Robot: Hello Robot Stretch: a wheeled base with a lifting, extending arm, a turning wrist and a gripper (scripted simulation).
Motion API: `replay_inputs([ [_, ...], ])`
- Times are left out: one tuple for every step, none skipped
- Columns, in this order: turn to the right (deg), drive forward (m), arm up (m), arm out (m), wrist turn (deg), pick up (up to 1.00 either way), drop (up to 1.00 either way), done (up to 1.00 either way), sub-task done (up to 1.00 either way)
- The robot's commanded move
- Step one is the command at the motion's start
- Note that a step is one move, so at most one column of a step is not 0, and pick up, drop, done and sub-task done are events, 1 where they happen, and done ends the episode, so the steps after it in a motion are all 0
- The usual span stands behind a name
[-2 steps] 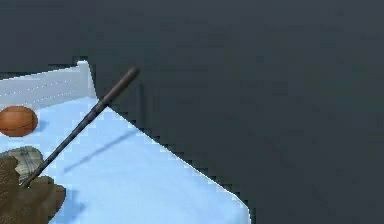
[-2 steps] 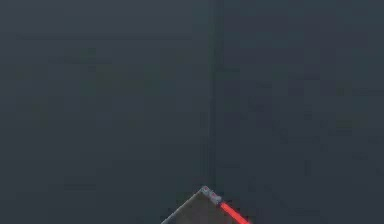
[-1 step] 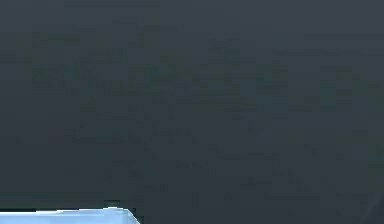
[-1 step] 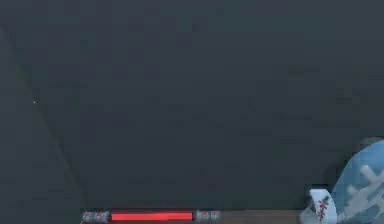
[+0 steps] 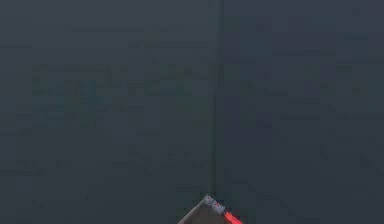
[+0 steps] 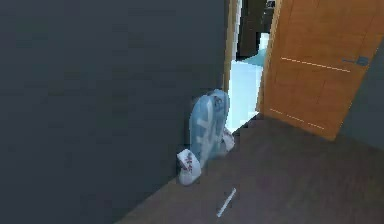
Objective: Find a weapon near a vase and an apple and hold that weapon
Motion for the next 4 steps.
replay_inputs([
  [42.0, 0.00, 0.00, 0.00, 0.0, 0.00, 0.00, 0.00, 0.00],
  [0.0, 0.15, 0.00, 0.00, 0.0, 0.00, 0.00, 0.00, 0.00],
  [45.0, 0.00, 0.00, 0.00, 0.0, 0.00, 0.00, 0.00, 0.00],
  [36.0, 0.00, 0.00, 0.00, 0.0, 0.00, 0.00, 0.00, 0.00],
])
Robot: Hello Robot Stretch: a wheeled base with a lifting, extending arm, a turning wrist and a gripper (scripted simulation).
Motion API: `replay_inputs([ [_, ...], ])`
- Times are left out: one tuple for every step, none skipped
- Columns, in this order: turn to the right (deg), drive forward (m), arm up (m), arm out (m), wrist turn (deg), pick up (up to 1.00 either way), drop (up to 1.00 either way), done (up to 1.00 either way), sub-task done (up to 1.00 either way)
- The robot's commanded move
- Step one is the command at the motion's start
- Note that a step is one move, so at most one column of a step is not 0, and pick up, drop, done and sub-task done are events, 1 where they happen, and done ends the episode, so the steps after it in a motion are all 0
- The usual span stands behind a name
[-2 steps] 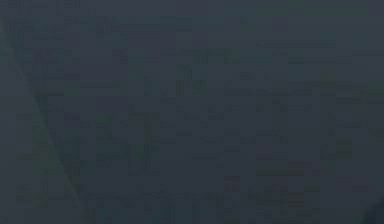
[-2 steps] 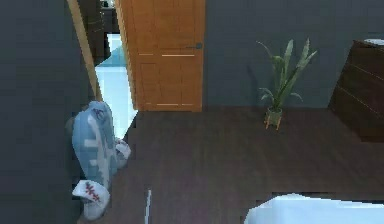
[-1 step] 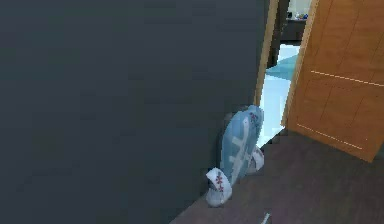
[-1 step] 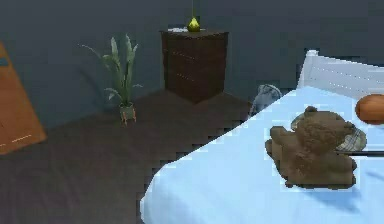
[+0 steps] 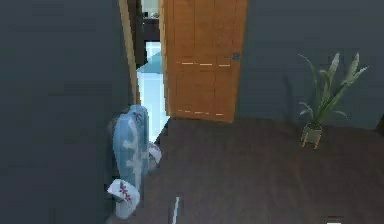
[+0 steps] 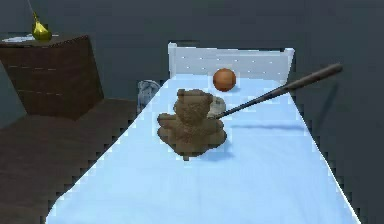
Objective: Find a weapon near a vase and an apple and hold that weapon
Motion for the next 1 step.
replay_inputs([
  [0.0, 1.00, 0.00, 0.00, 0.0, 0.00, 0.00, 0.00, 0.00],
])
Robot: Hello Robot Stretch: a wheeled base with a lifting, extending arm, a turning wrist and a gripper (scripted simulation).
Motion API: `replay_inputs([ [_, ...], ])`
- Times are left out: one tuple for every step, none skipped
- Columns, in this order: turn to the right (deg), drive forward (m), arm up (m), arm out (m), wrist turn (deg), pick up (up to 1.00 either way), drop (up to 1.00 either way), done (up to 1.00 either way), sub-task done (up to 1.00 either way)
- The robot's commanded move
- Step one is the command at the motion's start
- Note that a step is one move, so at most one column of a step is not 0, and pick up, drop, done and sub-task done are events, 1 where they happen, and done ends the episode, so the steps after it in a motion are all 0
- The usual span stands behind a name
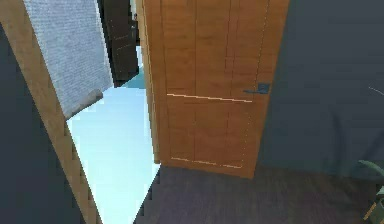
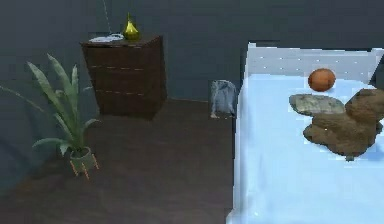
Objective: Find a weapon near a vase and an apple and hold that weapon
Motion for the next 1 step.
replay_inputs([
  [3.0, 0.00, 0.00, 0.00, 0.0, 0.00, 0.00, 0.00, 0.00],
])
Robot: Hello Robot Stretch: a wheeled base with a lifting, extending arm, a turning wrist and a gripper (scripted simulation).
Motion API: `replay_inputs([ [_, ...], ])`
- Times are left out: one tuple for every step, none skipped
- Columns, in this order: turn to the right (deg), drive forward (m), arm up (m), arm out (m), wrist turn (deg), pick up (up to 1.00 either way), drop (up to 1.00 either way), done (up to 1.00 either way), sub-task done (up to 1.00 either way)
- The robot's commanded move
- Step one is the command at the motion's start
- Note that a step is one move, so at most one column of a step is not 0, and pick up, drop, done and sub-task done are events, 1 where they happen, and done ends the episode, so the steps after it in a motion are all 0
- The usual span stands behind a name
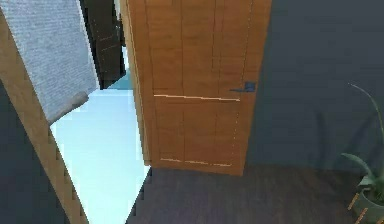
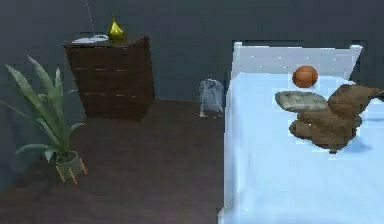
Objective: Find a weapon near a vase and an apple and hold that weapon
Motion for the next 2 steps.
replay_inputs([
  [0.0, 0.80, 0.00, 0.00, 0.0, 0.00, 0.00, 0.00, 0.00],
  [-45.0, 0.00, 0.00, 0.00, 0.0, 0.00, 0.00, 0.00, 0.00],
])
